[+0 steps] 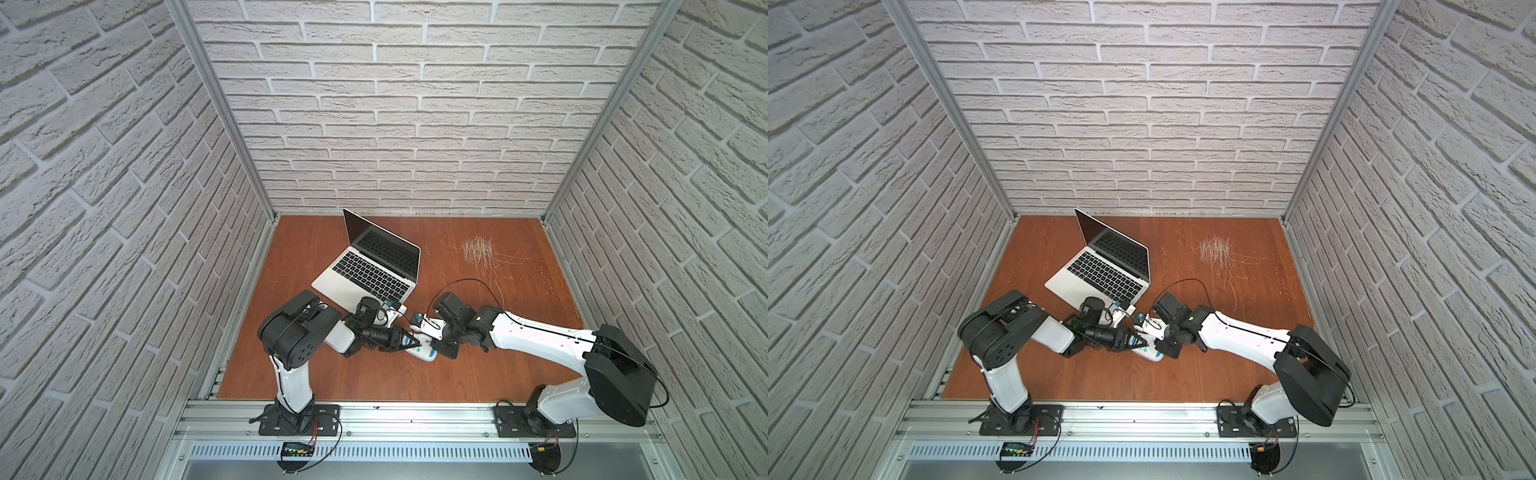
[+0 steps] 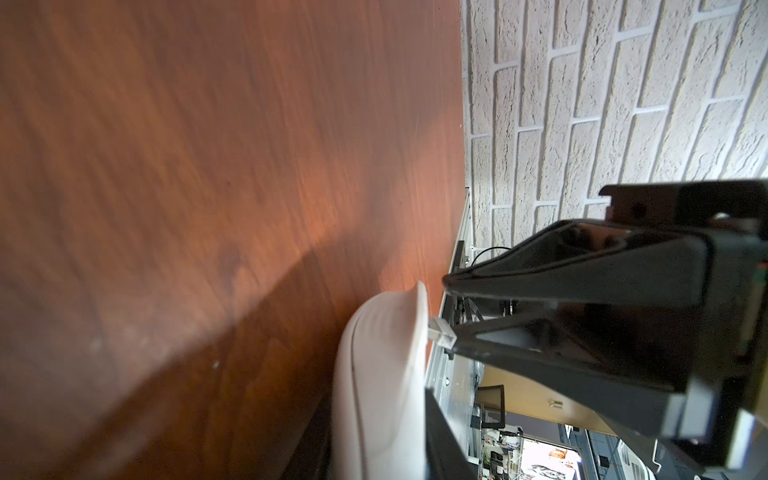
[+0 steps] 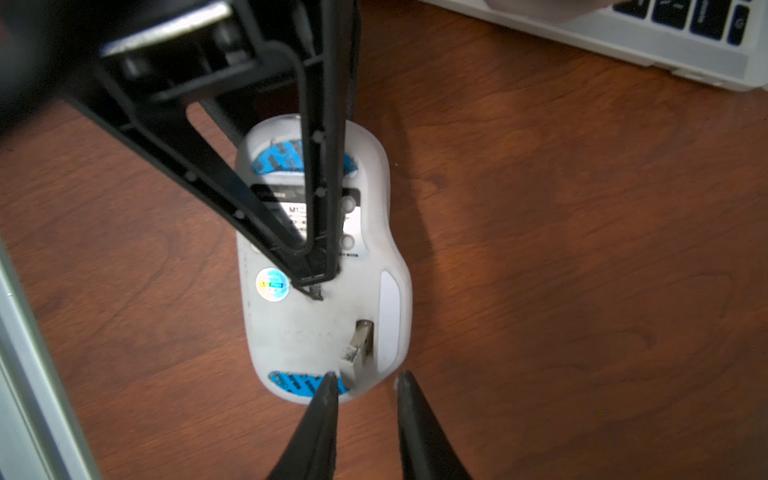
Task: Remove the wireless mouse receiver from the laptop
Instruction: Insert the USB plug into the mouse.
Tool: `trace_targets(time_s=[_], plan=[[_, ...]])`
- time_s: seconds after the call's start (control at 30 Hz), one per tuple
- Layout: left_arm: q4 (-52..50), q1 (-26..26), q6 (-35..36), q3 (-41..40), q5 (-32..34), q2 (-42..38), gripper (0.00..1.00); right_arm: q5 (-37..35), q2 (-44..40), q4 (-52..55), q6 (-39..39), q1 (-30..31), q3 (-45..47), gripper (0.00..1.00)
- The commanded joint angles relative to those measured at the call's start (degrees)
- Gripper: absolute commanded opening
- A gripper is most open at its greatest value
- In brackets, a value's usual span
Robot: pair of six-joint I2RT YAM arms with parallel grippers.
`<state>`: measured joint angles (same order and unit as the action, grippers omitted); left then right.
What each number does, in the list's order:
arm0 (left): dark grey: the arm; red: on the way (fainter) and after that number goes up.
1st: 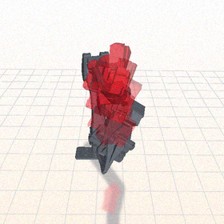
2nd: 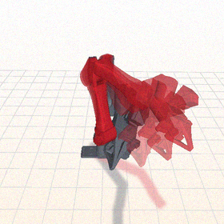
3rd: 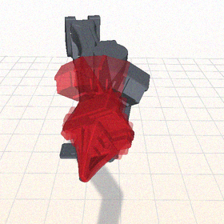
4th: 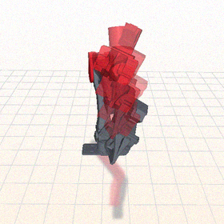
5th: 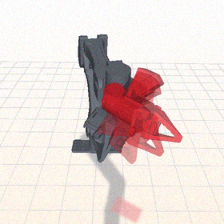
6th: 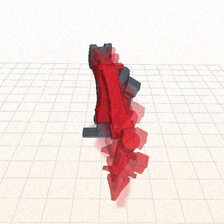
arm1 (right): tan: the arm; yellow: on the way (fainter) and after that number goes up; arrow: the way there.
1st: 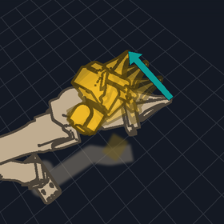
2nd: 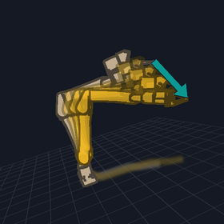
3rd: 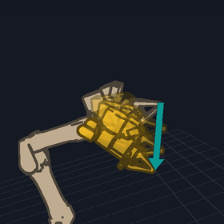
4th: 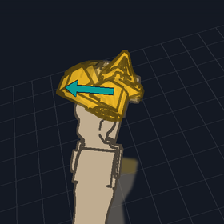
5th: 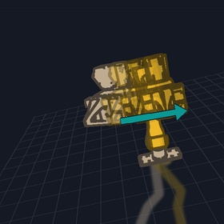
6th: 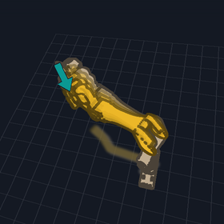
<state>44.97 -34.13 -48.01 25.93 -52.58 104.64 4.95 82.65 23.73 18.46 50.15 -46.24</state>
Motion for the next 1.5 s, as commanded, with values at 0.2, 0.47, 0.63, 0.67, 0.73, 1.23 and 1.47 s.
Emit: trace_targets(time_s=[0.2, 0.47, 0.63, 0.67, 0.73, 1.23, 1.47], plan=[[-9.2, 0.0, 1.0, -1.3, 5.4, 3.2, 0.0, 1.1, -0.1, -0.7, 0.6, 0.3, 0.3, 0.26], [-9.3, 0.0, 1.1, -1.3, 5.3, 3.4, 0.0, 1.4, -0.3, 0.4, 0.6, 0.4, 0.1, 0.26], [-9.3, 0.0, 1.1, -1.2, 5.2, 3.5, 0.0, 0.3, -1.7, 0.4, 0.2, 0.3, 0.3, 0.26], [-9.2, 0.0, 1.1, -1.2, 5.2, 3.6, 0.0, 0.0, -2.0, 0.4, 0.1, 0.4, 0.4, 0.26], [-9.2, 0.0, 1.2, -1.3, 5.2, 3.6, 0.0, -1.3, -2.5, 0.0, -0.4, 0.4, 0.6, 0.26], [-8.8, 0.1, 1.1, -1.2, 4.7, 4.4, 0.0, -4.0, -7.3, -8.4, -6.2, 2.5, 5.0, 0.36], [-8.1, 0.3, 0.9, -0.6, 3.4, 6.2, 0.0, -4.9, -8.5, -10.0, -4.5, 3.5, 6.6, 0.38]])
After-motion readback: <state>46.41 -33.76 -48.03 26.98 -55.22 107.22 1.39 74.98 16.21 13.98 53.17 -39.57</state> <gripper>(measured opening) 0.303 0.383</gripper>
